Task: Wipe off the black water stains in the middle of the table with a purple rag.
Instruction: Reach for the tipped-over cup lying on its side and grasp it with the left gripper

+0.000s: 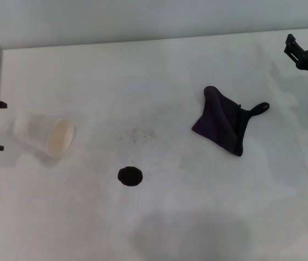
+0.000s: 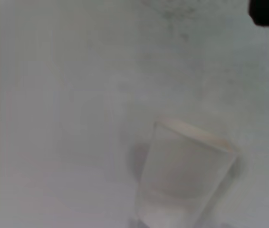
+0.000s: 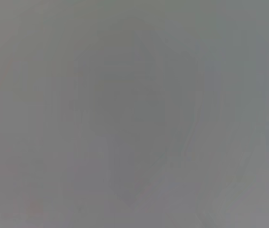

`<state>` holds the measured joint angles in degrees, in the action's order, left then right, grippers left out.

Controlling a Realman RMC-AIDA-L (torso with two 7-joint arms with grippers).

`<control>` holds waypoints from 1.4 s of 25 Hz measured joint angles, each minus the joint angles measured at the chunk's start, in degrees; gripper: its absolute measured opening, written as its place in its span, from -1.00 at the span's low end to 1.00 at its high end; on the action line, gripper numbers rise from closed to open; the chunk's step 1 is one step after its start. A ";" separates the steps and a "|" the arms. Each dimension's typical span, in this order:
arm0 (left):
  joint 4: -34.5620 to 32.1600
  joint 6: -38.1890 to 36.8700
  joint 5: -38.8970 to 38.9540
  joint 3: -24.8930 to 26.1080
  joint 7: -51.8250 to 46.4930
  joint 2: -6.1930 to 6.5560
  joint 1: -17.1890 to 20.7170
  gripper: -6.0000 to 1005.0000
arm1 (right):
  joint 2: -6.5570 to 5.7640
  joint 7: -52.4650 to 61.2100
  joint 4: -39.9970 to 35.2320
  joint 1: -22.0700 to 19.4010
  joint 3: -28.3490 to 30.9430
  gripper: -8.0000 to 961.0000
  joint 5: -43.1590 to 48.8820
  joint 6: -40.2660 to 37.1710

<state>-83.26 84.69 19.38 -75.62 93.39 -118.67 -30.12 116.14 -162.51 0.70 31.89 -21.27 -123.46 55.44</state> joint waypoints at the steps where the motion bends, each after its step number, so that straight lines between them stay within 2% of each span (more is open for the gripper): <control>1: 0.02 -0.78 -0.16 -1.22 0.75 0.06 0.47 0.75 | -0.01 0.00 -0.01 -0.04 0.00 0.80 -0.05 -0.06; 6: 0.63 -2.72 0.44 -3.15 2.11 -0.24 0.68 0.75 | -0.09 0.00 -0.42 -0.10 0.00 0.80 -0.19 -0.58; 14: 1.89 -13.33 4.57 -6.90 6.87 -0.23 5.57 0.75 | -0.29 0.00 -1.00 -0.82 0.00 0.80 -0.30 -0.61; 35: 16.35 -26.18 11.97 -7.08 10.65 -0.31 4.57 0.75 | -0.14 0.00 -0.04 -3.37 0.00 0.80 -0.13 -0.11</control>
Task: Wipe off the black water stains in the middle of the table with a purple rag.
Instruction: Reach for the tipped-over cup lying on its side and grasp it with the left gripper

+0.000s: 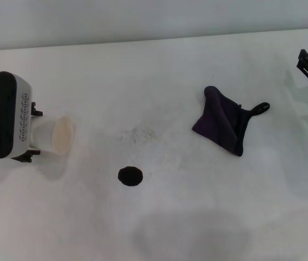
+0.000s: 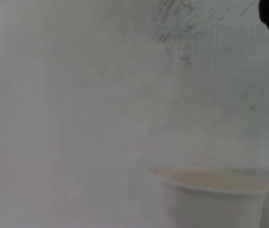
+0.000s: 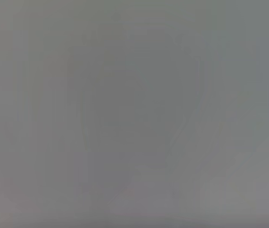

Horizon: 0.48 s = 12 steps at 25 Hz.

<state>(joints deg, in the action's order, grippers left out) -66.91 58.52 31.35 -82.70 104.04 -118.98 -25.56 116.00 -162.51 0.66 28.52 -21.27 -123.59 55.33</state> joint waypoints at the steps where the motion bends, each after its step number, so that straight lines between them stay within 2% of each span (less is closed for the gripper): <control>1: 0.31 -0.31 0.19 0.03 -0.06 -0.02 -0.03 0.75 | 0.00 0.00 0.00 0.00 0.00 0.79 0.00 0.00; 12: 1.23 -0.93 0.79 -0.13 -0.44 -0.07 0.30 0.73 | 0.07 0.00 0.67 -0.81 -0.44 0.79 0.25 0.06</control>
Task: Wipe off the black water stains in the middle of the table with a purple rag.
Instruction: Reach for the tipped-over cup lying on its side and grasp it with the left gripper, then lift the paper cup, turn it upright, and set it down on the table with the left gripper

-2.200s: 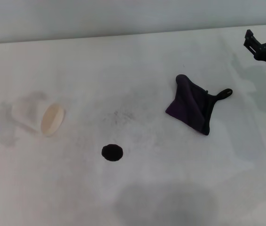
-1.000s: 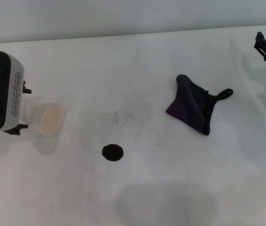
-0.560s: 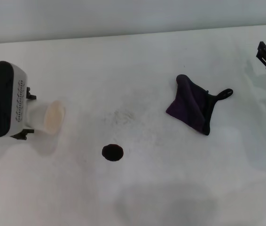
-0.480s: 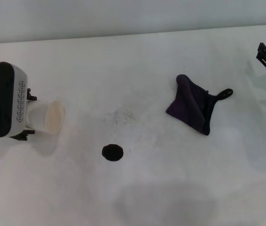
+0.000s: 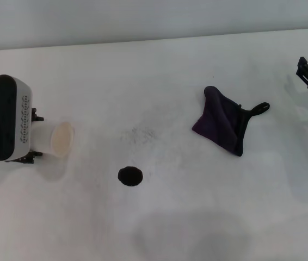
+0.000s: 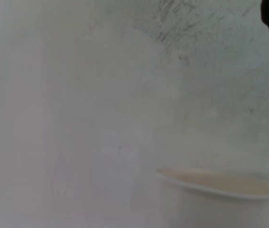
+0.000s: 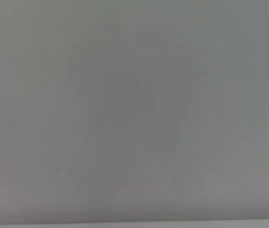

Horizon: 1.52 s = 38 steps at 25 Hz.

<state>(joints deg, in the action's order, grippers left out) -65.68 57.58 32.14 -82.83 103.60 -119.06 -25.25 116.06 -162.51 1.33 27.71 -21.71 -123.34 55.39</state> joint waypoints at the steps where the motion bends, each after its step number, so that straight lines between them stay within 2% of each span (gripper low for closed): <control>1: 0.01 -0.13 0.17 0.04 -0.01 -0.04 0.14 0.72 | 0.03 0.00 0.05 -0.05 -0.05 0.79 0.01 0.04; 6: -0.29 -1.00 4.23 0.66 -1.28 -0.02 0.41 0.47 | 0.00 0.00 0.79 -0.15 -0.19 0.79 0.09 0.63; 11: -0.30 -1.34 14.00 4.58 -1.46 0.13 1.01 0.38 | 0.08 0.00 0.82 0.04 -0.24 0.79 0.12 0.78; 15: 0.88 -3.09 28.26 6.89 4.30 0.04 4.43 0.31 | 0.15 0.00 1.12 0.31 -0.13 0.79 0.11 1.17; 19: 6.28 -3.23 43.64 7.69 13.45 0.16 6.34 0.21 | 0.10 0.03 1.48 0.39 0.22 0.79 -0.09 2.70; 22: 12.92 -2.85 53.82 9.21 19.29 0.21 6.47 0.17 | 0.13 0.04 1.49 0.51 0.24 0.79 -0.12 3.52; 28: 32.27 -1.29 78.12 9.67 35.63 0.15 4.40 0.13 | 0.16 0.07 2.20 1.05 0.28 0.79 -0.04 3.68; 33: 49.53 5.39 101.31 9.81 48.68 -0.24 1.47 0.11 | 0.15 0.13 2.20 1.51 0.27 0.79 -0.01 3.68; 38: 57.73 7.17 112.63 9.64 50.73 -0.91 -0.57 0.11 | 0.13 0.18 2.19 2.07 0.27 0.79 0.01 3.68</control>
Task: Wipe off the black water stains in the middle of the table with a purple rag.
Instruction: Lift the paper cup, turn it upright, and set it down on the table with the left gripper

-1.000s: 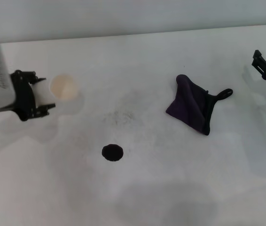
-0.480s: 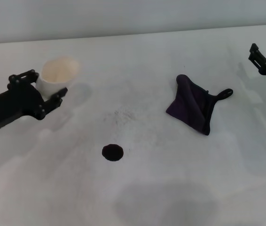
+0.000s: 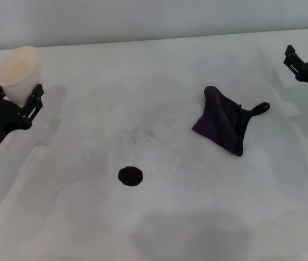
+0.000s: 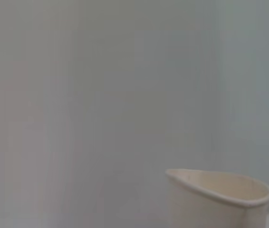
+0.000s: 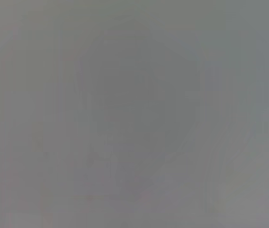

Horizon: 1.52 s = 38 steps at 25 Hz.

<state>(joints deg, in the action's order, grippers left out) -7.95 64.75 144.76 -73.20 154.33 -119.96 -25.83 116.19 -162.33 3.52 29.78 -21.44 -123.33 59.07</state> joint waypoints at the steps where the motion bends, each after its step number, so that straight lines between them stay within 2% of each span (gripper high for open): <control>1: 1.35 -0.19 1.27 0.00 -0.16 -0.08 -0.66 0.11 | 0.00 0.00 0.00 0.13 0.00 0.79 0.01 0.00; 4: 4.19 -0.80 2.53 -0.01 -1.17 -0.15 -2.25 0.10 | 0.00 0.00 0.14 0.63 0.00 0.79 0.07 -0.04; 10: 5.39 -4.30 2.13 -0.53 -3.53 -0.43 -3.44 0.09 | 0.00 0.00 0.86 1.76 -0.03 0.79 0.11 -0.29; 14: 6.48 -5.01 2.16 -2.23 -4.94 -0.53 -3.56 0.09 | 0.00 -0.01 1.51 2.10 -0.04 0.79 0.12 -0.26; 22: 6.70 -9.55 2.29 -2.37 -6.04 -0.48 -2.10 0.09 | 0.00 -0.01 1.58 1.77 0.01 0.79 0.11 -0.18; 38: 6.84 -8.56 -0.48 -2.48 -6.99 -0.45 -1.07 0.40 | -0.02 -0.01 1.18 2.12 -0.33 0.79 0.11 0.01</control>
<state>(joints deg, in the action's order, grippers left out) -1.12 56.20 144.28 -75.68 147.34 -120.41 -26.90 116.17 -162.34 4.70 31.90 -21.77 -123.22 59.08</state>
